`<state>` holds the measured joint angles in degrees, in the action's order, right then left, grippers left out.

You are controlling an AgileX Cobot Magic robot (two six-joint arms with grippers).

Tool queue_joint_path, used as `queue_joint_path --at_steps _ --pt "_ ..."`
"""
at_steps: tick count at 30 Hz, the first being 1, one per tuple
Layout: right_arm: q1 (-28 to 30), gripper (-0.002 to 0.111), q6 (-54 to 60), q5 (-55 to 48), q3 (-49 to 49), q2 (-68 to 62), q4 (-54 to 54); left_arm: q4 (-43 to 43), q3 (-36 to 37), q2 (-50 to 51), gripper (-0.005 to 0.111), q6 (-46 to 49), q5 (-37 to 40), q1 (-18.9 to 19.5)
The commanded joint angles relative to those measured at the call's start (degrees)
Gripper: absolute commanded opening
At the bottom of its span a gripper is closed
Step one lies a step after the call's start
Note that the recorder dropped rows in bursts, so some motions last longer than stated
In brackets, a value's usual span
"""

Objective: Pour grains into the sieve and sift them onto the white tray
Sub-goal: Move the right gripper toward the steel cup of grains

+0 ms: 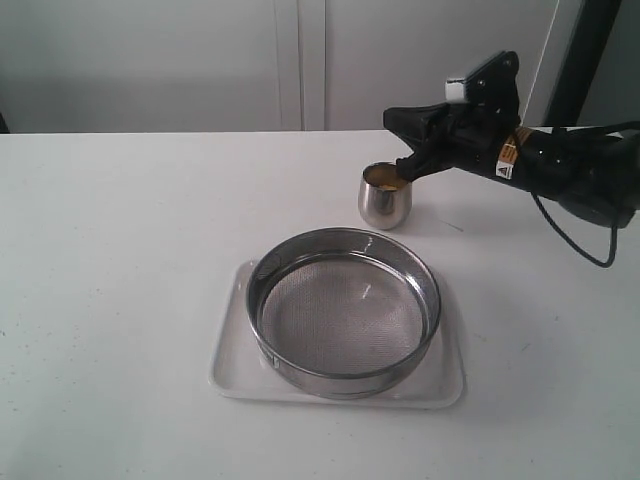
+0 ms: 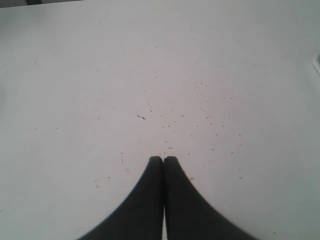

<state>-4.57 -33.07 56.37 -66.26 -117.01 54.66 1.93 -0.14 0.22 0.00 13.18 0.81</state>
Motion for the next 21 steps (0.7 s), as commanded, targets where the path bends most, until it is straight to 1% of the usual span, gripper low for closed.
queue_joint_path --at_steps 1,3,5,8,9,10,11,13,17,21 --pt "-0.1 0.001 2.8 0.5 -0.5 -0.7 0.7 0.3 0.1 -0.2 0.0 0.0 -0.2 -0.3" --pt "-0.1 0.006 3.4 0.5 -0.5 -0.9 0.9 0.3 0.1 -0.2 0.0 0.0 -0.2 -0.3" --pt "-0.1 0.016 3.4 0.5 -0.5 -0.9 0.9 0.3 0.1 -0.2 0.0 0.0 -0.2 -0.3" --pt "-0.1 0.044 3.4 0.7 -0.5 -0.9 0.9 0.3 0.1 -0.2 0.0 0.0 -0.2 -0.3" --pt "-0.1 0.065 3.1 0.7 -0.5 -1.1 0.7 0.3 0.1 -0.2 0.0 0.0 -0.2 -0.3" --pt "-0.1 0.073 2.7 0.7 -0.5 -1.4 0.6 0.3 0.1 -0.2 0.0 0.0 -0.2 -0.3" --pt "-0.1 0.089 2.7 -0.2 -0.5 -1.9 0.5 0.3 0.1 -0.2 0.0 0.0 -0.2 -0.3" --pt "-0.1 0.1 2.6 -3.9 -0.5 -2.4 0.5 0.3 0.1 -0.2 0.0 0.0 -0.2 -0.3" --pt "-0.1 0.1 1.4 -6.1 -0.5 -2.7 -1.1 0.3 0.1 -0.2 0.0 0.0 -0.2 -0.3" --pt "-0.1 0.1 1.4 -6.1 -0.5 -4.0 -1.3 0.3 0.1 -0.2 0.0 0.0 -0.2 -0.3"
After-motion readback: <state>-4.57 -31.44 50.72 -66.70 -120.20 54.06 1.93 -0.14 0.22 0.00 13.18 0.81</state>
